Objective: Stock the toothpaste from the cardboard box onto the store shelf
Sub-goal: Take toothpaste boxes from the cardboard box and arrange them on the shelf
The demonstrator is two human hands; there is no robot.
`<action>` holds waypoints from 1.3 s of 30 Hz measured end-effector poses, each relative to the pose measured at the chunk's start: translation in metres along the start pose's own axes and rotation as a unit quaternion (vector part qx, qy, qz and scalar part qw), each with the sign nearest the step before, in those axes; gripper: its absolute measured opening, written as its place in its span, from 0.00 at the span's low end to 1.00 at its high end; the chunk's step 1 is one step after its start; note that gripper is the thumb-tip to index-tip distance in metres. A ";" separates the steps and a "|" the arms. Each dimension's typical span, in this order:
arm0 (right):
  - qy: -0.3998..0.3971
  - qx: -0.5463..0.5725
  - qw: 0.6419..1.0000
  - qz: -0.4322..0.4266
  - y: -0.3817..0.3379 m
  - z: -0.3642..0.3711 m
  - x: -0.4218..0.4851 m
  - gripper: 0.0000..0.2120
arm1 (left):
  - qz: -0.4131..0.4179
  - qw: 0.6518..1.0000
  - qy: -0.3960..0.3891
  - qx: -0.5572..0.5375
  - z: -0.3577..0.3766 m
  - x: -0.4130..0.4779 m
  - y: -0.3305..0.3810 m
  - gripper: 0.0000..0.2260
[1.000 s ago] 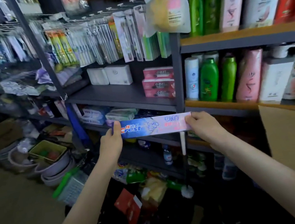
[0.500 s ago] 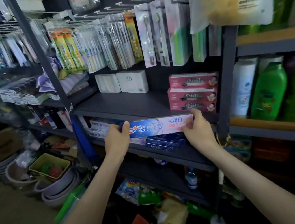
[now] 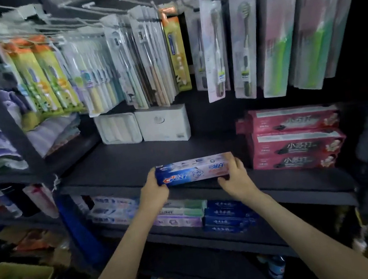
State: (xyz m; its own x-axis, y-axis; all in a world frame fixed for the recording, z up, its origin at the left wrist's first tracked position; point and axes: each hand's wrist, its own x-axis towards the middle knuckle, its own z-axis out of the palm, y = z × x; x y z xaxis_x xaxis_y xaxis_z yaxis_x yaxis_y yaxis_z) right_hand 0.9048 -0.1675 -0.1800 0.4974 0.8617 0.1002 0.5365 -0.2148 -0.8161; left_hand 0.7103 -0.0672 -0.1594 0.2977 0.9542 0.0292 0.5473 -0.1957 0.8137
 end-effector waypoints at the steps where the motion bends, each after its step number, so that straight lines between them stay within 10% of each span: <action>1: 0.009 0.000 1.000 0.017 0.000 0.006 0.012 0.34 | 0.009 1.000 -0.025 0.008 0.002 0.020 -0.003 0.23; 9: 0.051 -0.070 0.993 0.086 0.016 0.022 0.083 0.36 | 0.106 0.971 -0.166 0.134 0.042 0.128 0.000 0.32; 16: 0.105 -0.216 0.971 0.007 0.004 0.020 0.076 0.32 | 0.151 0.955 -0.134 0.218 0.058 0.138 0.002 0.27; 22: 0.134 -0.250 0.952 -0.114 -0.013 -0.001 -0.015 0.20 | 0.288 0.946 -0.105 0.104 0.057 0.036 0.023 0.22; 39: 0.285 -0.311 0.906 -0.034 0.044 -0.211 -0.294 0.12 | 0.459 0.840 -0.288 0.032 0.191 -0.257 0.160 0.17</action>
State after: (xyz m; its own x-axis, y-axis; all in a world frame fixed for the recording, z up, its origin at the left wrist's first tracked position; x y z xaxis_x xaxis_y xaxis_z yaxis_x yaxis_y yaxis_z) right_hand 0.9258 -0.5276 -0.1255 0.6247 0.5440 0.5601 0.7717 -0.5396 -0.3367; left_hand 0.8709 -0.3869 -0.1474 0.9363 0.1299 0.3264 -0.0843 -0.8189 0.5677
